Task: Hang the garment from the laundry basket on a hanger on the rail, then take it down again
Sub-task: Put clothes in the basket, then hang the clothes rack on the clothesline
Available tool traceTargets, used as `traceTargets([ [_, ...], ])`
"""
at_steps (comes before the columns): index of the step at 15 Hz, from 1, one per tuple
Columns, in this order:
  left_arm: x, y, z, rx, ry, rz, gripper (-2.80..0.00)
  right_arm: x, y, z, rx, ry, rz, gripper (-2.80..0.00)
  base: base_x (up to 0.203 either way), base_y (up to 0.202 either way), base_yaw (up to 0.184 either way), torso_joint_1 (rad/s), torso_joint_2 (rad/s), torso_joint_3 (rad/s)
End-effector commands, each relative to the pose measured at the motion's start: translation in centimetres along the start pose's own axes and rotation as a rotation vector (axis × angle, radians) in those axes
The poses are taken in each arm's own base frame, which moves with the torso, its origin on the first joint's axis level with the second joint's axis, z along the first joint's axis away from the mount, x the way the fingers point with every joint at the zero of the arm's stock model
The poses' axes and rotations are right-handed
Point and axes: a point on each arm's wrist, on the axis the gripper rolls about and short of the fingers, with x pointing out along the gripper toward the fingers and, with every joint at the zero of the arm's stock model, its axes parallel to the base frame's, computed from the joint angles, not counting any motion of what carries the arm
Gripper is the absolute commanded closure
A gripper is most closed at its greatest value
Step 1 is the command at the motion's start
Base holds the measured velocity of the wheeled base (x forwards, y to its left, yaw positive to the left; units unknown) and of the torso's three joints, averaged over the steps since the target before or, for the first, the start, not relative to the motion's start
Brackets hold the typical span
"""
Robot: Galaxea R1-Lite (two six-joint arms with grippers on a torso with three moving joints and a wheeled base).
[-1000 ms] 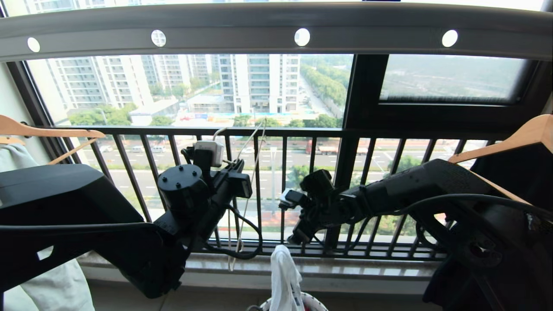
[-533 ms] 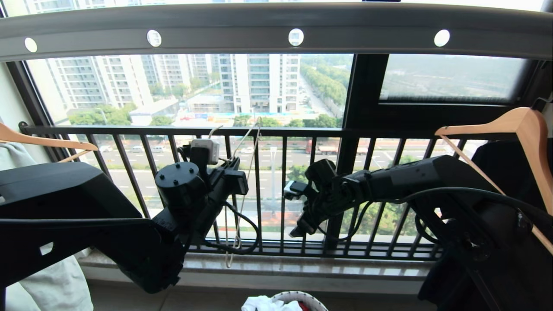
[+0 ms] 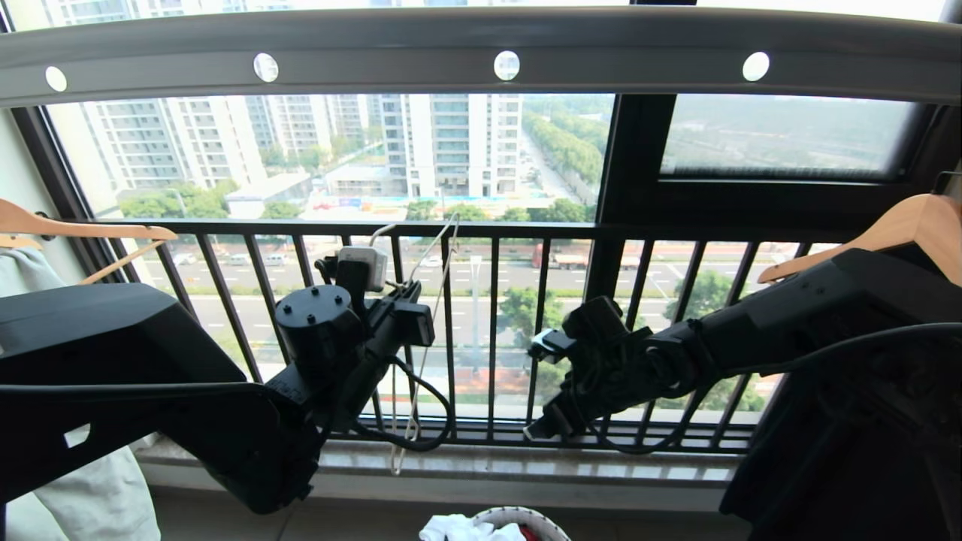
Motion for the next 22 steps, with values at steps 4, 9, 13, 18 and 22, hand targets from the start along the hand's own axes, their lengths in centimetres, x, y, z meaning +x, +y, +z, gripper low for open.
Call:
traceTargets([
  [4, -1.7, -0.5, 1.7, 0.026, 0.105, -0.032, 0.0, -7.6, 1.3, 0.6, 0.069, -0.274, -0.092, -2.8, 0.0, 0.0, 0.0, 0.0, 0.0, 0.0],
  [9, -6.3, 0.7, 5.7, 0.047, 0.354, -0.159, 0.0, -8.8, 3.4, 0.9, 0.034, -0.3, -0.062, -2.8, 0.0, 0.0, 0.0, 0.0, 0.0, 0.0],
  [13, -10.2, 1.9, 8.7, 0.027, 0.404, -0.213, 0.0, -8.7, 3.8, 0.5, 0.021, -0.287, -0.059, -2.8, 0.0, 0.0, 0.0, 0.0, 0.0, 0.0],
  [18, -16.4, 3.3, 11.8, 0.008, 0.34, -0.258, 0.0, -8.8, 4.3, 0.5, 0.017, -0.286, -0.124, -2.8, 0.0, 0.0, 0.0, 0.0, 0.0, 0.0],
  [22, -19.6, 4.6, 12.5, 0.02, 0.377, -0.173, 0.0, -9.6, 5.7, 0.5, -0.008, -0.303, -0.097, -2.8, 0.0, 0.0, 0.0, 0.0, 0.0, 0.0],
])
